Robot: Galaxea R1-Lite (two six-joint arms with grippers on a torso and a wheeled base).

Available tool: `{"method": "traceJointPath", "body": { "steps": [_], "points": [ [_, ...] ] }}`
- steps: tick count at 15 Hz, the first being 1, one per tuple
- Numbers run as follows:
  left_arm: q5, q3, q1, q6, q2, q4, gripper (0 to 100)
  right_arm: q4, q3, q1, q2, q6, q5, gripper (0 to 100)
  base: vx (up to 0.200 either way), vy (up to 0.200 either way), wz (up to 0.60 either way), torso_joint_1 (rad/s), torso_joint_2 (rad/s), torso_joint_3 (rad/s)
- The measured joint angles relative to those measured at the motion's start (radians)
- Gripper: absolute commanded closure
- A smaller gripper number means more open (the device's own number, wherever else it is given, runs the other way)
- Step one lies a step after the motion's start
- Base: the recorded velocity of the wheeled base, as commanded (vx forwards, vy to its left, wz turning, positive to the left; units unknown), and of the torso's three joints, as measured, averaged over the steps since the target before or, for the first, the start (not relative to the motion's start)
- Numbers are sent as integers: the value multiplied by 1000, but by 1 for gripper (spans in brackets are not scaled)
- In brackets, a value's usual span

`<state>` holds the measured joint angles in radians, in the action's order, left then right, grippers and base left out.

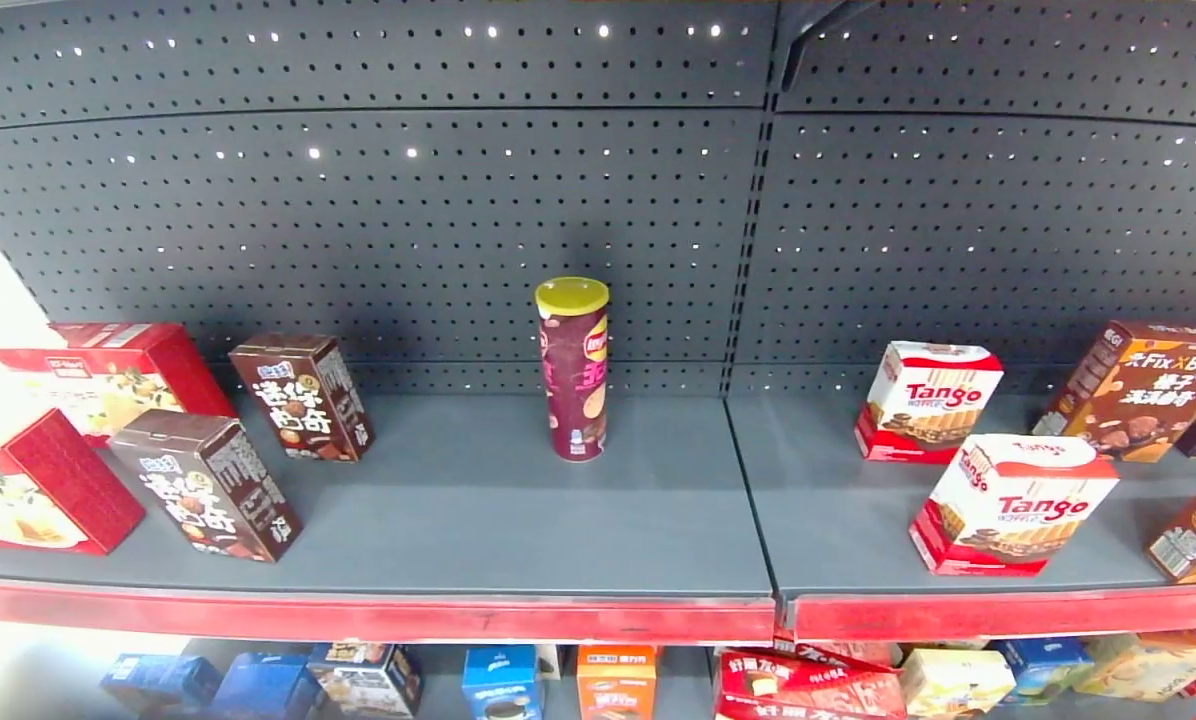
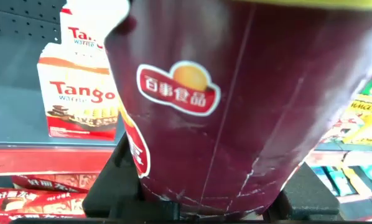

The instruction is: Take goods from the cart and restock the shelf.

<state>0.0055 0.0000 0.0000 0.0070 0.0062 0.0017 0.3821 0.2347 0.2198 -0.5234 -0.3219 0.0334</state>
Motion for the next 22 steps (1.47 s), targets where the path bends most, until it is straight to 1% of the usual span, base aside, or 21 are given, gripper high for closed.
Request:
{"method": "traceJointPath", "body": {
  "steps": [5, 7, 8, 11, 16, 22],
  "points": [
    [0, 0, 0, -1, 0, 0, 0, -1, -1, 1, 17, -3, 1, 100, 0, 0, 0, 0, 0, 0],
    [0, 0, 0, -2, 0, 0, 0, -24, -2, 1, 32, -11, 3, 100, 0, 0, 0, 0, 0, 0],
    [0, 0, 0, -2, 0, 0, 0, -38, -2, 1, 40, -11, 3, 100, 0, 0, -600, 2, -2, 2],
    [1, 0, 0, -6, 0, 0, 0, -102, 0, 2, 79, -14, 3, 100, 0, 0, 0, 0, 0, 0],
    [3, 0, 0, -5, 0, 0, 0, -115, -7, 6, 111, -22, 11, 100, 0, 0, 0, 0, 0, 0],
    [2, 0, 0, -5, 0, 0, 0, -116, -22, 14, 167, -107, 23, 100, 0, 0, 0, 0, 0, 0]
  ]
}}
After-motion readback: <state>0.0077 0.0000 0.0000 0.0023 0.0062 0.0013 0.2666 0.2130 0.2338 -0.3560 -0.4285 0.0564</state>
